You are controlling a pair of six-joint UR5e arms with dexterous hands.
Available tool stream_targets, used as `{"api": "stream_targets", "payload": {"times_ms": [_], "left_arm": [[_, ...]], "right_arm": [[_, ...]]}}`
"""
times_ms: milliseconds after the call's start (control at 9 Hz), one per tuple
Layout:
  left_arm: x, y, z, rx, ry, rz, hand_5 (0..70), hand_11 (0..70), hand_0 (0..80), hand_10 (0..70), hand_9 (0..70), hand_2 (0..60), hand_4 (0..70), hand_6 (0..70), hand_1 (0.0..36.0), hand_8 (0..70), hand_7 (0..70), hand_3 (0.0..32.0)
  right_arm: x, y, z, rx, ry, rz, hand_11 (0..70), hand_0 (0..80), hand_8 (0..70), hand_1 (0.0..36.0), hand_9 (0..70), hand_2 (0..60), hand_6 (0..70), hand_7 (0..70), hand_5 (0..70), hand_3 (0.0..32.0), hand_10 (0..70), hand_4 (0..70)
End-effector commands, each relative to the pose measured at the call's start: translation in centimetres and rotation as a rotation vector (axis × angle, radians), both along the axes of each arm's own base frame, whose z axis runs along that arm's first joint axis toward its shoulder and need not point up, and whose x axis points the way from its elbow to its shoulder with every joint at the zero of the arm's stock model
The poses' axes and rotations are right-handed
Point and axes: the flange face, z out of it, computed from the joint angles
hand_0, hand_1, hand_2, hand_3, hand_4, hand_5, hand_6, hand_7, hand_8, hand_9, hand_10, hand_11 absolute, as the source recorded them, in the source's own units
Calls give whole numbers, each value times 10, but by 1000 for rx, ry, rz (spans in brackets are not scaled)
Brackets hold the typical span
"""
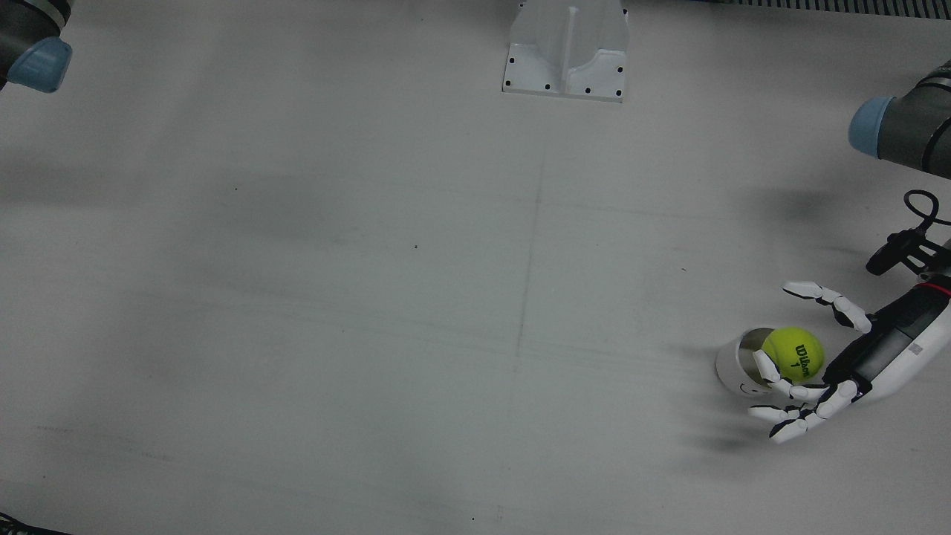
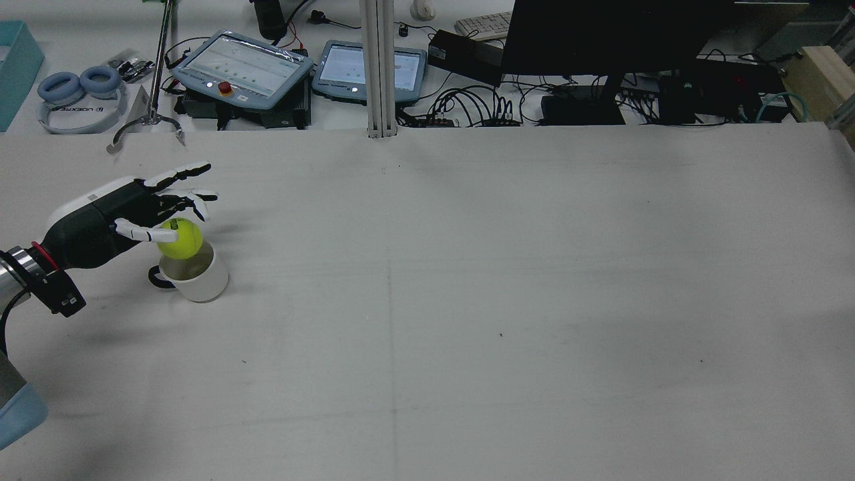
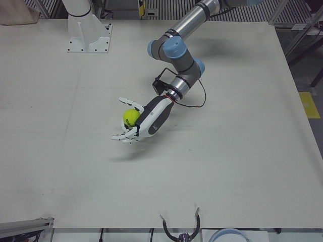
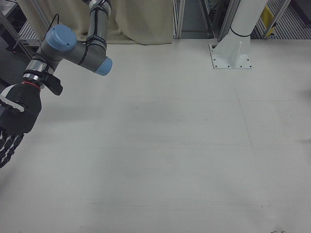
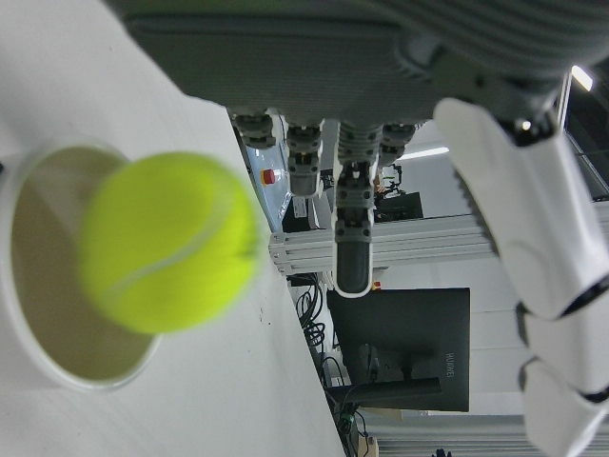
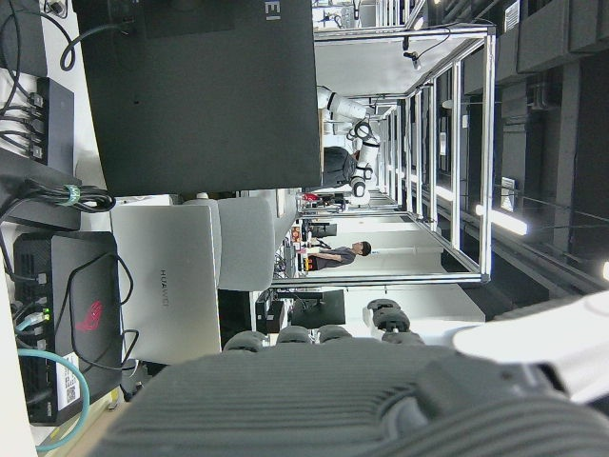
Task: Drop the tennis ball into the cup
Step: 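Open the left hand fingers to release the ball into the mug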
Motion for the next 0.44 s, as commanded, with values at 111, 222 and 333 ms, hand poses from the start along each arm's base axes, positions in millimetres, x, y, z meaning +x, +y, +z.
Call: {"api": "stream_targets", "payload": {"times_ms": [111, 222, 333], "left_arm": [[-8, 3, 1, 1, 12, 1, 59, 33, 376, 18, 35, 246, 45, 182, 96, 55, 36, 0], [-28, 2, 15, -56, 49, -11, 66, 34, 365, 19, 34, 258, 49, 220, 91, 61, 29, 0], [-93, -21, 18, -63, 65, -118, 58, 33, 370, 18, 37, 252, 58, 179, 93, 55, 40, 0]], "right_arm": [[0, 0, 0, 0, 0, 0, 0, 0, 0, 0, 0, 0, 0, 0, 0, 0, 0, 0], [1, 0, 0, 0, 0, 2, 0, 0, 0, 0, 0, 0, 0, 0, 0, 0, 0, 0], [0, 0, 0, 0, 0, 0, 0, 0, 0, 0, 0, 0, 0, 0, 0, 0, 0, 0]]}}
